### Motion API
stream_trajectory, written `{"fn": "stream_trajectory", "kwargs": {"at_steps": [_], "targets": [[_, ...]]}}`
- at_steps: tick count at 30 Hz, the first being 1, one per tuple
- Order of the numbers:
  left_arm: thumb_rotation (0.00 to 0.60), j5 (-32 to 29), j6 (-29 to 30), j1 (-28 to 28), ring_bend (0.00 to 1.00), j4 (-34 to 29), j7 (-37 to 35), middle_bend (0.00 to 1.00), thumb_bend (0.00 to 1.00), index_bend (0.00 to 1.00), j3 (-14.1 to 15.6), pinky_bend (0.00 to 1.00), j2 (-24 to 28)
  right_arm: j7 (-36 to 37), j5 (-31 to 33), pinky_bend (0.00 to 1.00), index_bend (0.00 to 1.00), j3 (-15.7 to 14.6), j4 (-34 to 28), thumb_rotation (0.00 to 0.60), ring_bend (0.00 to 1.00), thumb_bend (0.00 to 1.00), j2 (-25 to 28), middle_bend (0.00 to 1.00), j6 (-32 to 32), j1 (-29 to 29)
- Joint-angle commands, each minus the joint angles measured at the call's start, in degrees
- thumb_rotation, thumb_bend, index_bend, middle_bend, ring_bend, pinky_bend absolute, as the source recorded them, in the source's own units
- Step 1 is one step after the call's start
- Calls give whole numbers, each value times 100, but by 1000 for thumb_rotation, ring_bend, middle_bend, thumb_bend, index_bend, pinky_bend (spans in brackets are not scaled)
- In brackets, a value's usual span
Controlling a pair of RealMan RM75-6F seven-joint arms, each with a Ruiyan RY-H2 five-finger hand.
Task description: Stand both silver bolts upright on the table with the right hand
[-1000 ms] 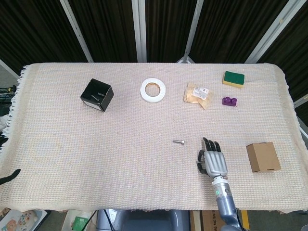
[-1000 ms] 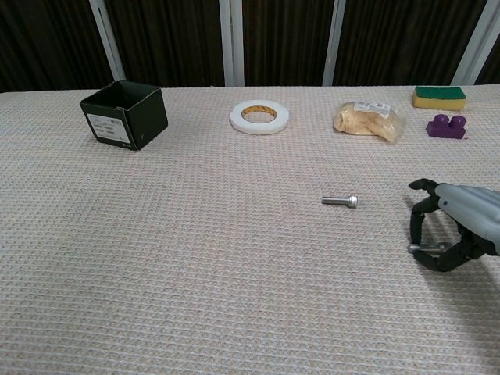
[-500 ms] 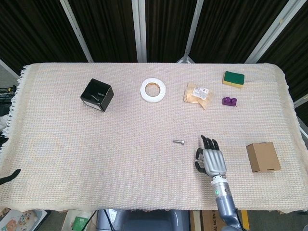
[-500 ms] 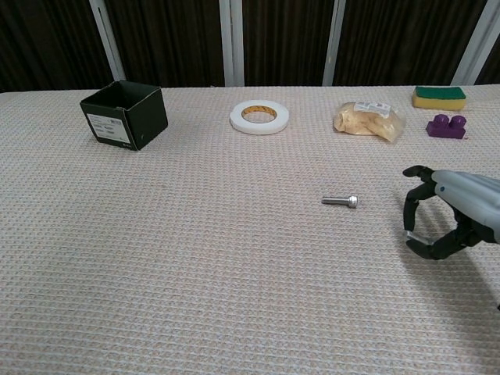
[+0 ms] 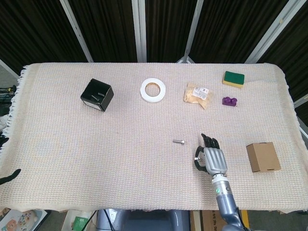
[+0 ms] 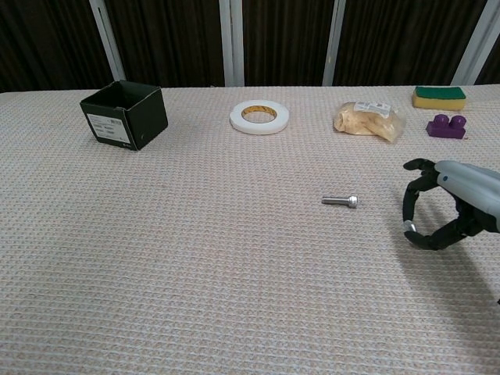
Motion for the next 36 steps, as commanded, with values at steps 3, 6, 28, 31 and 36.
{"fn": "stream_trajectory", "kwargs": {"at_steps": [3,6,28,31,36], "targets": [[600,1,-1,-2,7,-1,12,149,147,169,1,49,-3,89,29,25,614,38,-55,600,62,366,24,0,0,6],[600,6,3,-1,7,-2,17,148,147,169,3,49,-5,123,54,25,614,46,-76,600,62,367,52,0,-5,14],[600,24,17,2,7,-17,90,149,147,169,17,48,-27,171,419,25,614,218,-256,600,62,366,437,0,61,59],[600,19,32,10,7,-18,83,149,147,169,14,48,-26,183,553,25,614,269,-269,600,62,366,503,0,32,77],[600,14,34,11,7,-14,75,149,147,169,9,48,-27,186,751,25,614,326,-260,600,62,367,600,0,-16,110]]}}
